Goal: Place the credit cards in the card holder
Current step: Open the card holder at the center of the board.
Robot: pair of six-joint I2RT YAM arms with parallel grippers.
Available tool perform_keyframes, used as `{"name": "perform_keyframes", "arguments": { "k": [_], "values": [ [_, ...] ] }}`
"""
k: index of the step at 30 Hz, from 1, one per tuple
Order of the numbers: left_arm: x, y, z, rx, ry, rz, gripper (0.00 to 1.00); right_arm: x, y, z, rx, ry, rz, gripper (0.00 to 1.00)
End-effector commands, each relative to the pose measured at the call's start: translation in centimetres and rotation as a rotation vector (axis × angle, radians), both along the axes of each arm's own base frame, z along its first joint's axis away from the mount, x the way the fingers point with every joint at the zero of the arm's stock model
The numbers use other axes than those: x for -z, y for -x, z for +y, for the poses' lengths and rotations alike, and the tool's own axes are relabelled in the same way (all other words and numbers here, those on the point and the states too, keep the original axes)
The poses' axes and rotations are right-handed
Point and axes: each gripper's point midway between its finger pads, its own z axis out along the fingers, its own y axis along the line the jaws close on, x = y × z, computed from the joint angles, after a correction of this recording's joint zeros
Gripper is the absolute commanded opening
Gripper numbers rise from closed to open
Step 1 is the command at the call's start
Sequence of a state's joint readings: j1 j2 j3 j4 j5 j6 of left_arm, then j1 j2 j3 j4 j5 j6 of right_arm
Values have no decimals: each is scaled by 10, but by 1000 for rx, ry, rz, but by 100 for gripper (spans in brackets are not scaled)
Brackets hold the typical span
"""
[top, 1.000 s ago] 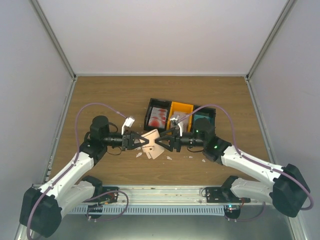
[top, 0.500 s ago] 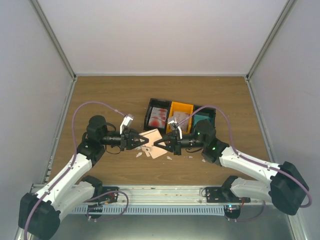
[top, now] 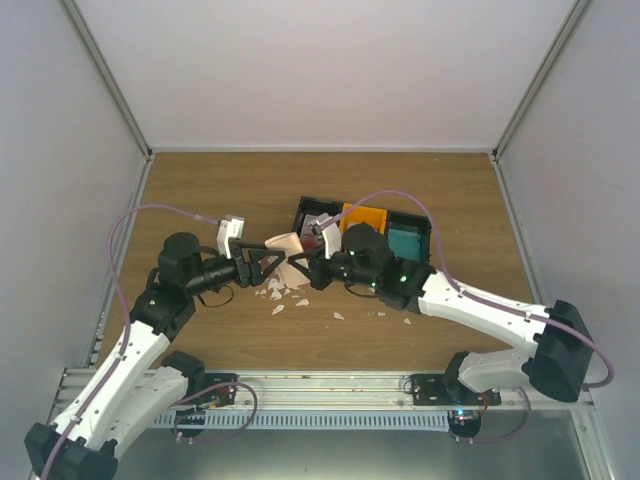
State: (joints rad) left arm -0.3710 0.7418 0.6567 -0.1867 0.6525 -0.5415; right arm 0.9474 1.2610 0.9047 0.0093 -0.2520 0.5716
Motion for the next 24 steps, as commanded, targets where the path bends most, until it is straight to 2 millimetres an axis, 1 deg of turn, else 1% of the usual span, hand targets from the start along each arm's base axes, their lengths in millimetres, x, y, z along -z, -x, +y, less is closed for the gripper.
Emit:
{"name": "perform_keyframes", "arguments": {
  "k": [1,3,5,7,10,11,13,15,18,20,21,23,24],
  "values": [
    [-22,16,-7,65,88,-45,73,35,-19,-5,154,210,0,0],
    [-14,24,-15,143,129,11,68,32,-17,1,138,186,8,1],
    [0,25,-19,171,139,73,58,27,-14,4,121,153,22,1],
    [16,19,-16,127,110,121,52,22,-9,5,104,123,30,1],
    [33,13,-12,73,68,158,50,17,-5,3,95,91,41,1],
    [38,11,-11,60,55,170,51,16,-5,2,94,85,43,1],
    [48,6,-7,23,18,194,65,14,-3,0,84,77,47,0],
    [60,2,-4,-2,-20,222,74,14,-3,-1,79,75,58,1],
    [72,7,-6,29,-36,259,84,15,-2,-1,75,76,67,0],
    [81,11,-9,56,-39,286,89,17,-3,-1,79,81,75,1],
    [85,13,-10,68,-43,299,90,18,-3,-1,82,85,79,1],
    [91,14,-9,70,-54,318,89,19,-4,-2,88,86,90,1],
    [95,13,-8,61,-68,323,86,20,-5,-3,92,86,96,1]
  ]
}}
